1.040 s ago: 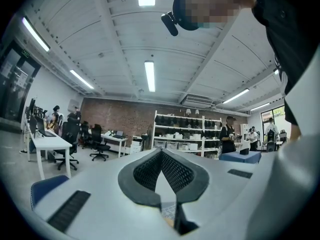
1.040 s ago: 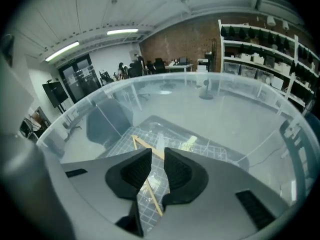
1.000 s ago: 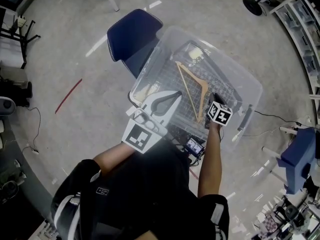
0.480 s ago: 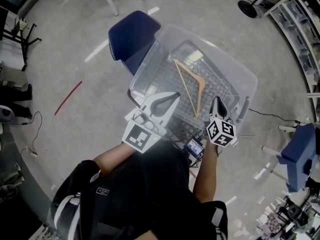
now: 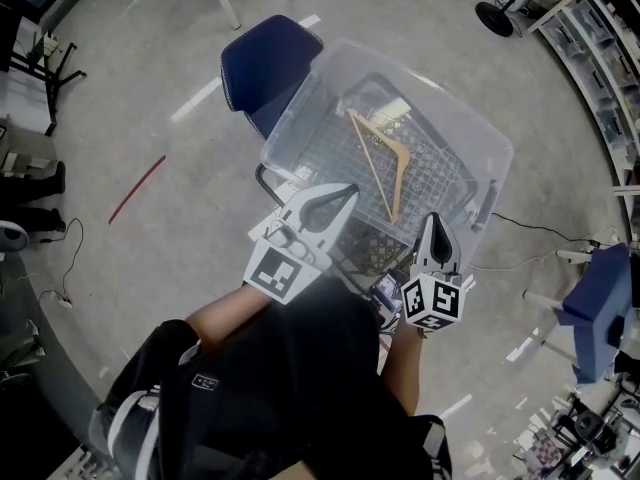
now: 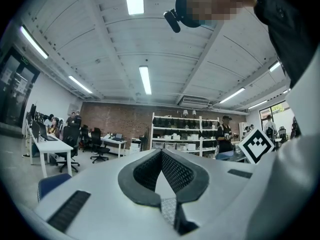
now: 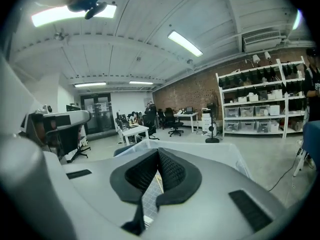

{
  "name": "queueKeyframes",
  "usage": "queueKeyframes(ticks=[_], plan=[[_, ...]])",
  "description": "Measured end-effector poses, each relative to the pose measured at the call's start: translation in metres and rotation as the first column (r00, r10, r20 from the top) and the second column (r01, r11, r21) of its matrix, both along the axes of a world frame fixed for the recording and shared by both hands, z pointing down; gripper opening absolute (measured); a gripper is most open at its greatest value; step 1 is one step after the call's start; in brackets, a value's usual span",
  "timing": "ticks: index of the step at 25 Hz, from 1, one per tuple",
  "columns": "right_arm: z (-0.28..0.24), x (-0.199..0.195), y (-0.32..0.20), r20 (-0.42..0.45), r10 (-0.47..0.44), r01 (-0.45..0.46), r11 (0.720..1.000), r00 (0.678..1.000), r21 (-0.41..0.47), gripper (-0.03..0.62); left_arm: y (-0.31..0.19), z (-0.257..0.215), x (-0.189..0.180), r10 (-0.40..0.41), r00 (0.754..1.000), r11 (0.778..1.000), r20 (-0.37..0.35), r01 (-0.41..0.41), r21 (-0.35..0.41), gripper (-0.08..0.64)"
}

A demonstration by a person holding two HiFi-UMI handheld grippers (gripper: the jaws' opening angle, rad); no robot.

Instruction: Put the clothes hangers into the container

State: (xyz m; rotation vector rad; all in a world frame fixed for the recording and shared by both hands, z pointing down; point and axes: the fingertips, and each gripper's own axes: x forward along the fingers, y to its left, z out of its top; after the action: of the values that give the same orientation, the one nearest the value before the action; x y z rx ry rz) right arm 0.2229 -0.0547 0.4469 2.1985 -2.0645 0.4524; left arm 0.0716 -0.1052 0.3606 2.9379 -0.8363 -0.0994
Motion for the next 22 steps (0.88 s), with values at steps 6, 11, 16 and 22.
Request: queueKeyframes(ticks=[6,11,16,22], plan=[[-0.013,-0.009,0.015,-0.003,-0.009,0.01,0.999,1.0,0.037,0.015,0.012,0.0,0.002,0.005,1.0,1.0,-0.006,-0.005,0.015,0.025],[-0.023,-0.018,0.016,-0.014,-0.035,0.035,0.998,0.999,0.051,0.015,0.016,-0.004,0.003,0.01,1.0,1.0,-0.01,-0.01,0.017,0.025],[-0.025,-0.02,0.019,-0.012,-0.045,0.046,0.997,0.999,0.058,0.014,0.018,-0.004,0.003,0.012,1.0,1.0,-0.017,-0.011,0.019,0.025],[-0.028,-0.024,0.021,-0.019,-0.05,0.051,0.997,0.999,0.062,0.014,0.019,-0.008,0.001,0.014,1.0,0.999,-0.018,-0.014,0.029,0.025]])
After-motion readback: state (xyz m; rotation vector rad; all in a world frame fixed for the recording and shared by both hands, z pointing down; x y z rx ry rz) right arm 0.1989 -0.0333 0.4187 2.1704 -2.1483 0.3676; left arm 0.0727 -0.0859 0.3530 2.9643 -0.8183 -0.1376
